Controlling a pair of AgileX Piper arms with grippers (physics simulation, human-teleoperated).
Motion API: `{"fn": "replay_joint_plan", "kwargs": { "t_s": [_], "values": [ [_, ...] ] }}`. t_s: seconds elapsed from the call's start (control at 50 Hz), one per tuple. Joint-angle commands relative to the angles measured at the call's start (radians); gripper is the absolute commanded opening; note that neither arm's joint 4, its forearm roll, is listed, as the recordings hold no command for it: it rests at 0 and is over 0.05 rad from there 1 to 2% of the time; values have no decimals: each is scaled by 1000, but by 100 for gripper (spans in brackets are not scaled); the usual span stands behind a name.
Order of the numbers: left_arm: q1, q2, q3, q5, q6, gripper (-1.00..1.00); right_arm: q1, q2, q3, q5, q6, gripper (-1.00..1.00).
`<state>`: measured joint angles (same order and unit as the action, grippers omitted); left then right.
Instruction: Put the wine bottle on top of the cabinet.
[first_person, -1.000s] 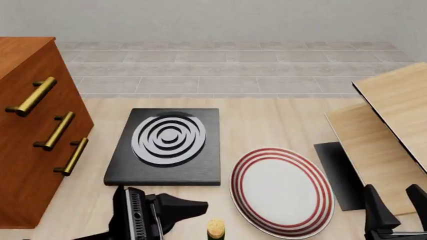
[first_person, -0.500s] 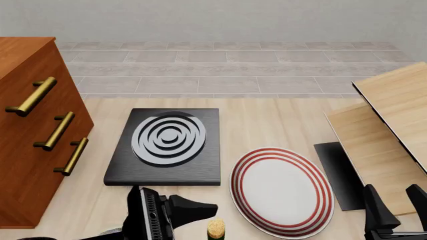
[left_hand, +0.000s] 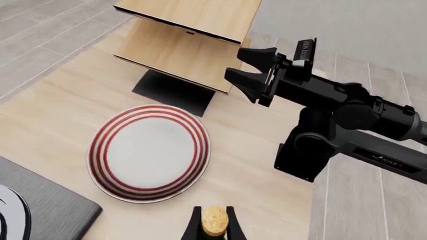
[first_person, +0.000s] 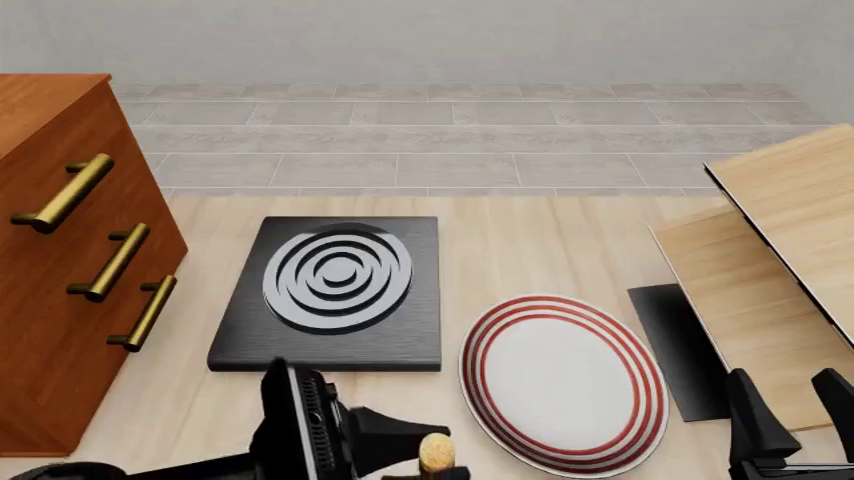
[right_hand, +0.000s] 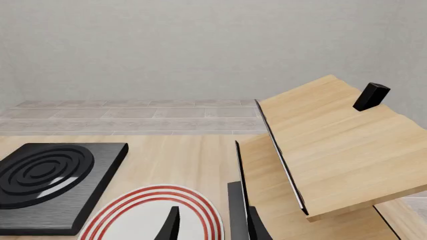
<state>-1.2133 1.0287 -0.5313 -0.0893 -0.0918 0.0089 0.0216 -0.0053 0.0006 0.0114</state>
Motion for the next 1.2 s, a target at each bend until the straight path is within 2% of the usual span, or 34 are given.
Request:
{"fn": "replay_joint_plan", "kwargs": {
  "t_s": [0.02,0.04,0.08,0.1,0.14,0.28,0.54,0.58,0.64,0.72,0.88,0.92,1.2],
  "values": [
    [16,-39,-55,57,-3,-100,0,0,0,0,0,100],
    [21,-59,-59,60,-42,-100,0,0,0,0,0,100],
    [-2,-96,-76,68,-53,-100,0,0,0,0,0,100],
    [8,-71,-90,86,-13,-100,0,0,0,0,0,100],
    [19,-49,-100,95,14,-100,0,0,0,0,0,100],
    [21,-103,-138,132,11,-100,0,0,0,0,0,100],
    [50,-140,-206,215,76,-100,0,0,0,0,0,100],
    [52,-165,-220,224,107,-100,0,0,0,0,0,100],
    [49,-226,-250,246,67,-100,0,-1,0,0,0,100],
    [73,-225,-271,292,108,-100,0,0,0,0,0,100],
    [84,-242,-341,382,119,-100,0,0,0,0,0,100],
    [98,-251,-358,401,164,-100,0,0,0,0,0,100],
    [166,-288,-419,529,165,-100,0,0,0,0,0,100]
  ]
}}
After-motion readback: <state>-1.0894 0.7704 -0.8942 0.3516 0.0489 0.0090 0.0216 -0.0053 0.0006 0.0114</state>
